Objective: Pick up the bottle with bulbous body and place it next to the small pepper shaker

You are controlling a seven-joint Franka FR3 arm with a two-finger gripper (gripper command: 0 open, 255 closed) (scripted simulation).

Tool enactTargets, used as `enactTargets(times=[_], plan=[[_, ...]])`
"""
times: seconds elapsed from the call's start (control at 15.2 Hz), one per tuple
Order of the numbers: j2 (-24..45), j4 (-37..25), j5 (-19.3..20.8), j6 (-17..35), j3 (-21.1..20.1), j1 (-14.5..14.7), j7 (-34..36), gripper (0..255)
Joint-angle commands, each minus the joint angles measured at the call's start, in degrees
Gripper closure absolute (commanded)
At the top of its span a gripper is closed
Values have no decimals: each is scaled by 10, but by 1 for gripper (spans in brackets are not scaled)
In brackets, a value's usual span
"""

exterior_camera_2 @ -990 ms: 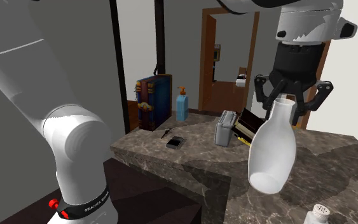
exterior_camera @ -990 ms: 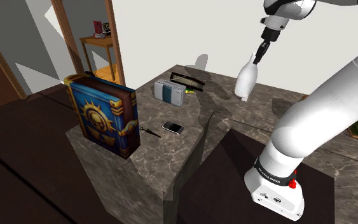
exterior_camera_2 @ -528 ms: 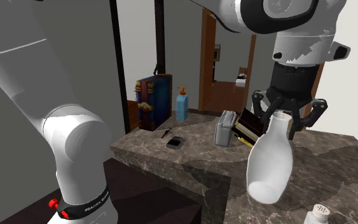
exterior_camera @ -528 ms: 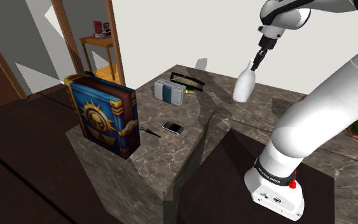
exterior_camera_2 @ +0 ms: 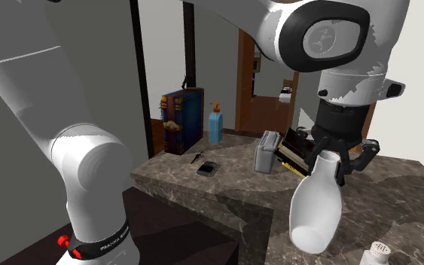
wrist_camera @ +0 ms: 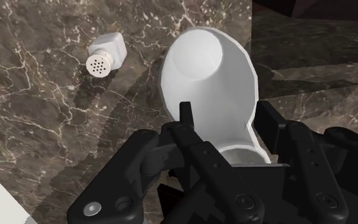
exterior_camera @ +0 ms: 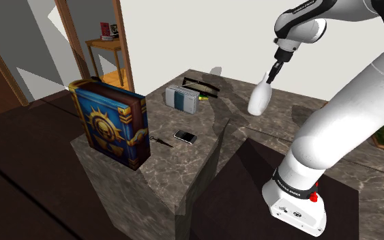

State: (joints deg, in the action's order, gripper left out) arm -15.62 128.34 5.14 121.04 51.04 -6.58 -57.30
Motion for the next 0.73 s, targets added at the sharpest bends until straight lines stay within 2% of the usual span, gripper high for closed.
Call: enactTargets(times=[0.0, 0.53, 0.59, 0.66], plan=[[10, 11, -7, 19, 8, 3, -8, 255], [10, 11, -7, 19, 7, 3, -8, 255], [10, 11, -7, 19, 8, 3, -8, 0], [10, 11, -7, 19, 8, 3, -8, 0]])
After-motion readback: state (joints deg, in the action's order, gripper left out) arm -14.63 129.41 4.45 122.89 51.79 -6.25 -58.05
